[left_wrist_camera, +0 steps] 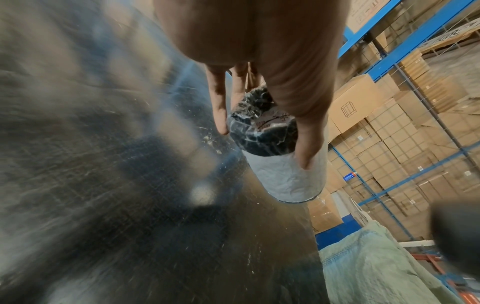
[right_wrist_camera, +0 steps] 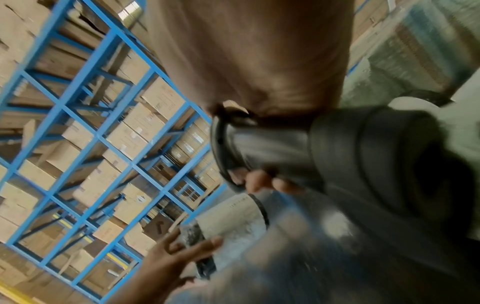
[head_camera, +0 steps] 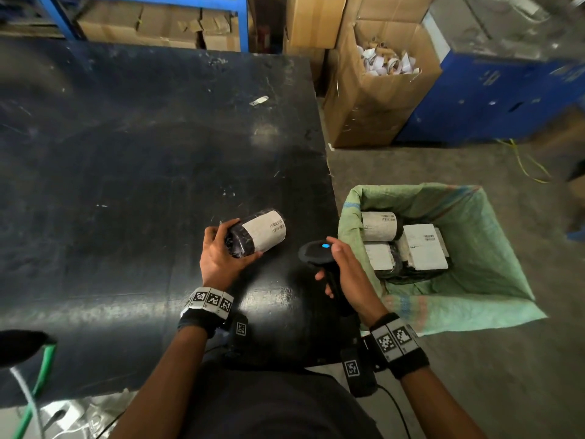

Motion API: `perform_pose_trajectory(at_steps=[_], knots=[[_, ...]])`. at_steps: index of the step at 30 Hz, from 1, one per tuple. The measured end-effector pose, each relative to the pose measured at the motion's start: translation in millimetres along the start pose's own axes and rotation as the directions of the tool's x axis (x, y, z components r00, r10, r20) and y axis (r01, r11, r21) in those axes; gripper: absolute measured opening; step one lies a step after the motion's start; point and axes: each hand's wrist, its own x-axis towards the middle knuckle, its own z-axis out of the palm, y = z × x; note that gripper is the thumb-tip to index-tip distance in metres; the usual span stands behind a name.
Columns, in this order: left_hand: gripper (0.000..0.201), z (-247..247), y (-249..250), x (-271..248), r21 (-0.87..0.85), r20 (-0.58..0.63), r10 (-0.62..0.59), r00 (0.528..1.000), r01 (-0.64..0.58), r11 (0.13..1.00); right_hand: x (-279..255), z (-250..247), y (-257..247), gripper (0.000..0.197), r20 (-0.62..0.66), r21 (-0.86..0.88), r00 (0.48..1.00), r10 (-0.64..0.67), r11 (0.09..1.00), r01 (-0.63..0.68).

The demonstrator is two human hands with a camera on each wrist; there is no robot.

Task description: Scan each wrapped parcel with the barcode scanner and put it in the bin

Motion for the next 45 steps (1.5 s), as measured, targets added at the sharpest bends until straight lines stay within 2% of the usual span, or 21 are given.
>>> perform_pose_trajectory(at_steps=[3, 6, 13, 16, 20, 22, 25, 28, 31, 35, 39, 41, 43, 44, 45], knots=[[0.087, -7.2, -4.5, -3.8, 0.011, -0.011, -0.003, 1.000, 0.003, 1.000, 13.3, 8.1, 31.2, 0.042, 0.006, -0.102, 0.983, 0.186, 0.978, -0.184], [0.087, -15.7, -8.3, -9.6, 0.021, -0.023, -0.009, 1.000, 0.010, 1.000, 23.8, 18.8, 59.0, 0.044, -0.036, -0.065, 0.961, 0.274, 0.959, -0.276], [0.085, -29.7, -15.9, -29.3, -0.009, -0.028, -0.059, 0.998, 0.058, 0.998, 53.9, 42.9, 80.5, 0.043, -0.103, 0.206, 0.957, 0.271, 0.947, -0.246], [0.086, -31.5, -19.5, -37.0, -0.023, 0.005, -0.076, 0.997, 0.076, 0.997, 61.7, 46.7, 95.5, 0.052, -0.113, 0.127, 0.935, 0.335, 0.939, -0.321], [0.086, -32.1, -16.8, -38.7, -0.098, 0.057, -0.081, 0.995, 0.087, 0.991, 48.3, 38.3, 75.7, 0.061, -0.193, -0.197, 0.932, 0.306, 0.919, -0.342], [0.085, -32.5, -11.9, -31.8, -0.143, 0.109, -0.043, 0.993, 0.059, 0.988, 32.7, 26.3, 61.1, 0.067, -0.169, -0.288, 0.956, 0.238, 0.916, -0.279], [0.087, -34.0, 3.5, -17.8, -0.219, 0.218, 0.041, 0.975, 0.008, 0.976, 2.3, 1.2, 37.2, 0.080, -0.041, -0.356, 0.999, 0.007, 0.934, -0.021], [0.089, -34.0, 32.6, -3.3, -0.352, 0.361, 0.135, 0.923, 0.000, 0.936, -14.5, -28.2, 1.0, 0.105, 0.085, -0.361, 0.976, -0.202, 0.907, 0.220], [0.091, -26.8, 64.4, 2.9, -0.473, 0.492, 0.228, 0.840, 0.038, 0.880, -18.3, -49.4, -26.6, 0.117, 0.179, -0.392, 0.943, -0.279, 0.859, 0.329], [0.089, -7.5, 98.9, 0.8, -0.529, 0.547, 0.354, 0.758, -0.014, 0.849, -19.9, -77.6, -35.1, 0.106, 0.207, -0.404, 0.919, -0.336, 0.826, 0.393], [0.087, 19.8, 133.5, -10.3, -0.557, 0.578, 0.355, 0.734, 0.037, 0.830, -24.7, -121.4, -32.5, 0.095, 0.194, -0.407, 0.909, -0.369, 0.813, 0.417], [0.086, 38.8, 153.2, -19.8, -0.571, 0.602, 0.332, 0.726, 0.100, 0.815, -24.2, -149.3, -31.2, 0.094, 0.213, -0.383, 0.905, -0.369, 0.820, 0.425], [0.084, 63.7, 170.4, -30.6, -0.565, 0.622, 0.301, 0.723, 0.148, 0.812, -19.6, -185.4, -26.9, 0.093, 0.251, -0.370, 0.915, -0.316, 0.842, 0.393], [0.084, 77.6, 178.5, -36.3, -0.534, 0.616, 0.277, 0.737, 0.133, 0.835, -14.7, -206.7, -22.6, 0.093, 0.269, -0.380, 0.922, -0.278, 0.849, 0.367], [0.085, 94.3, 184.4, -41.7, -0.464, 0.577, 0.243, 0.780, 0.068, 0.883, -9.2, -229.4, -18.9, 0.093, 0.284, -0.397, 0.929, -0.237, 0.853, 0.339]])
